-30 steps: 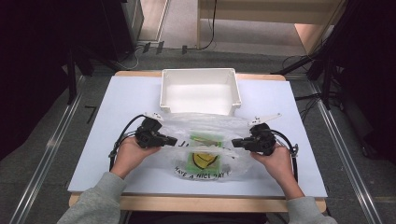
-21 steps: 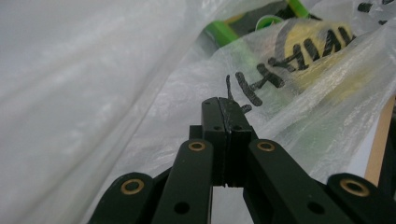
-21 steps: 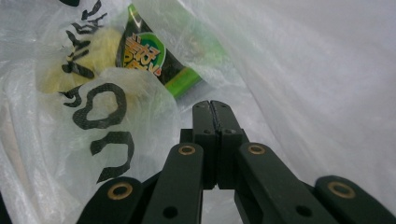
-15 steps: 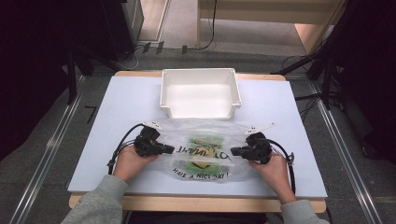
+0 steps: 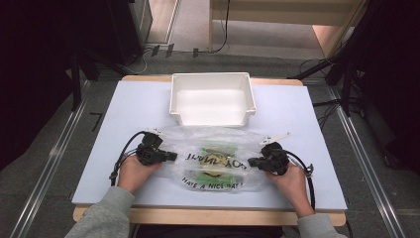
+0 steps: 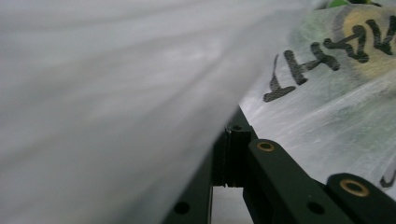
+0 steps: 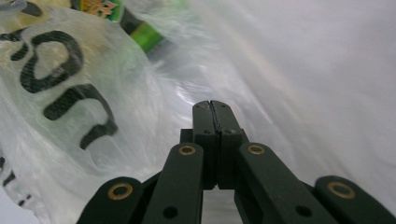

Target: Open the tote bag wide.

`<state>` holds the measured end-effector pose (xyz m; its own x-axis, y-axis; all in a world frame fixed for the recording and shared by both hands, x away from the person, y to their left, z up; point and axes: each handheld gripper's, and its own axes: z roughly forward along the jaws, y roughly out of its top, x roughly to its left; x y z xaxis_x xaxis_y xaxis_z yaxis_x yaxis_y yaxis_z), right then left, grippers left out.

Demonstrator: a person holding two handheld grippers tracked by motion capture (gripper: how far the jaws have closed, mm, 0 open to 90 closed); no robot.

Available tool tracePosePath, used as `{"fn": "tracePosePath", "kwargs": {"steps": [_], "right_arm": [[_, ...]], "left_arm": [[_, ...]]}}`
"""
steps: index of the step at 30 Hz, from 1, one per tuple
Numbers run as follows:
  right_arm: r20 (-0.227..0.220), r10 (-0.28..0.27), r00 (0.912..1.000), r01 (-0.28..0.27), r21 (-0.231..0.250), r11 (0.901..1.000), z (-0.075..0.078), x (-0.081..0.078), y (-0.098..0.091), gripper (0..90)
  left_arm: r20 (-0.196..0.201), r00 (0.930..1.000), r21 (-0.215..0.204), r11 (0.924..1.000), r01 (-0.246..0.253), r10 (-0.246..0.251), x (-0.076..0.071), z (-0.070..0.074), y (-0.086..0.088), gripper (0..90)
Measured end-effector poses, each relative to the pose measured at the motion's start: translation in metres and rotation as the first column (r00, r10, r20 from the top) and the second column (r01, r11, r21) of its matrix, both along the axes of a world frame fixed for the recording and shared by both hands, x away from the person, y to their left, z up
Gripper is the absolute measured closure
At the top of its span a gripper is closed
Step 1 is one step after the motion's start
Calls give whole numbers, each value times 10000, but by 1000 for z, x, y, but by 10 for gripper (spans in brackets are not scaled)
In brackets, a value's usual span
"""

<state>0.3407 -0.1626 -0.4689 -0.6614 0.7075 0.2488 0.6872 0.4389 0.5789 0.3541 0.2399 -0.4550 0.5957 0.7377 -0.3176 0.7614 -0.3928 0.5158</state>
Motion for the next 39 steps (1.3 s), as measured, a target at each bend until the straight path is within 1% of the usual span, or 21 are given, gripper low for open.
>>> {"fn": "tracePosePath", "kwargs": {"steps": [1, 2, 3, 5, 6, 8, 9, 12, 15, 17, 18, 19, 20, 22, 24, 28, 29, 30, 32, 38, 39], "right_arm": [[0, 0, 10000, 0, 0, 10000, 0, 0, 0, 900], [-27, -102, 9999, 102, -29, 9999, 0, 1, -3, 900], [-29, -403, 9992, 403, -105, 9991, 1, 2, -9, 900], [-172, -664, 9976, 664, -32, 9978, 0, 2, -14, 900], [-284, -862, 9959, 862, 7, 9963, 0, 2, -17, 900], [-538, -1312, 9899, 1314, 9, 9913, 1, 4, -24, 900], [-753, -1643, 9835, 1650, 31, 9863, 1, 6, -29, 900], [-809, -1990, 9767, 1990, -74, 9800, 2, 7, -39, 900], [-711, -2111, 9749, 2097, -270, 9774, 2, 7, -44, 900], [-655, -2297, 9711, 2281, -310, 9732, 2, 8, -53, 900], [-655, -2297, 9711, 2281, -310, 9732, 2, 8, -53, 900], [-772, -2438, 9668, 2429, -203, 9698, 2, 9, -59, 900], [-759, -2422, 9673, 2416, -169, 9702, 2, 10, -61, 900], [-833, -2470, 9654, 2467, -148, 9690, 2, 9, -62, 900], [-761, -2464, 9662, 2456, -196, 9692, 1, 8, -63, 900], [-739, -2555, 9640, 2538, -315, 9667, 3, 9, -65, 900], [-865, -2670, 9598, 2658, -260, 9637, 2, 10, -66, 900], [-896, -2676, 9593, 2660, -297, 9635, 2, 10, -65, 900], [-817, -2625, 9615, 2602, -375, 9648, 3, 11, -65, 900], [-726, -2699, 9602, 2667, -497, 9625, 4, 11, -67, 900], [-674, -2746, 9592, 2706, -630, 9606, 5, 11, -66, 900]], "left_arm": [[0, 10000, 0, 10000, 0, 0, 0, 0, 0, 900], [-50, 9998, -8, 9998, -204, 204, 0, 0, 3, 900], [-84, 9993, -28, 9993, -372, 371, 1, 0, 6, 900], [-183, 9967, -117, 9967, -799, 797, 2, 0, 15, 900], [-234, 9957, -112, 9959, -898, 895, 3, 0, 18, 900], [-244, 9943, -137, 9944, -1044, 1041, 3, 0, 20, 900], [-238, 9931, -64, 9933, -1153, 1151, 3, 1, 23, 900], [-149, 9933, 105, 9933, -1147, 1148, 2, 2, 24, 900], [-70, 9932, 214, 9930, -1164, 1165, 1, 2, 23, 900], [-228, 9919, 32, 9922, -1247, 1247, 2, 2, 26, 900], [-228, 9919, 32, 9922, -1247, 1247, 2, 2, 26, 900], [-266, 9905, -91, 9908, -1349, 1346, 3, 1, 29, 900], [-266, 9905, -91, 9908, -1349, 1346, 3, 1, 29, 900], [-270, 9905, -56, 9908, -1349, 1347, 2, 1, 30, 900], [-343, 9894, -194, 9897, -1421, 1414, 3, 1, 32, 900], [-313, 9895, -141, 9898, -1415, 1410, 3, 1, 34, 900], [-434, 9877, -298, 9880, -1516, 1503, 4, 0, 35, 900], [-471, 9875, -319, 9879, -1517, 1501, 4, 0, 35, 900], [-432, 9875, -252, 9879, -1529, 1517, 4, 1, 35, 900], [-254, 9882, -13, 9886, -1509, 1508, 3, 2, 34, 900], [-142, 9905, 90, 9906, -1367, 1368, 3, 3, 33, 900]]}}
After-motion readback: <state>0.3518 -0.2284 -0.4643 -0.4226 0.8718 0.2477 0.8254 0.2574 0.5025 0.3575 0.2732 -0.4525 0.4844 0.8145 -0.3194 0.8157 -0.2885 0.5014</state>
